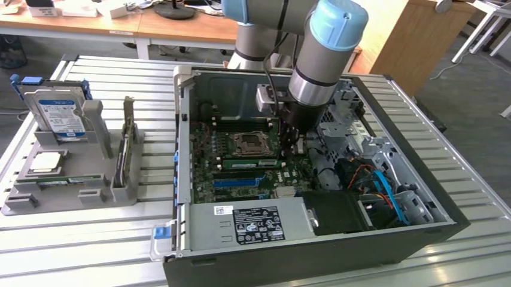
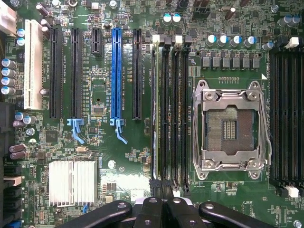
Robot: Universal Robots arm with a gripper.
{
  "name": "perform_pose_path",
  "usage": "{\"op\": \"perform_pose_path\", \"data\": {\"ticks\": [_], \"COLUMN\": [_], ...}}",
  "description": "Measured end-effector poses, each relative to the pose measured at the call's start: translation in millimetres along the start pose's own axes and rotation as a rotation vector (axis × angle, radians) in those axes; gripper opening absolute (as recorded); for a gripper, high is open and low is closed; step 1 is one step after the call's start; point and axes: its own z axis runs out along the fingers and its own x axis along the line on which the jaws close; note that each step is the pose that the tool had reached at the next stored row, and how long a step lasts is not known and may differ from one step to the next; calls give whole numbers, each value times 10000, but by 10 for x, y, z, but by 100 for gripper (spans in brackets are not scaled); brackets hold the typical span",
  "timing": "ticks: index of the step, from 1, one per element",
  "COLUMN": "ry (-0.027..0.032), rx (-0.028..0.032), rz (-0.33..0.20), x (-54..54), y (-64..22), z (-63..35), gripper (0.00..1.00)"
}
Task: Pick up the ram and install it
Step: 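Press down the ram until it locks into place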
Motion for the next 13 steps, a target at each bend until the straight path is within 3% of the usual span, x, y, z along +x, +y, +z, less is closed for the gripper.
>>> {"op": "perform_pose_path", "data": {"ticks": [13], "ry": [1], "rx": [0], "rz": [0], "x": [0], "y": [-1], "z": [23], "gripper": [10]}}
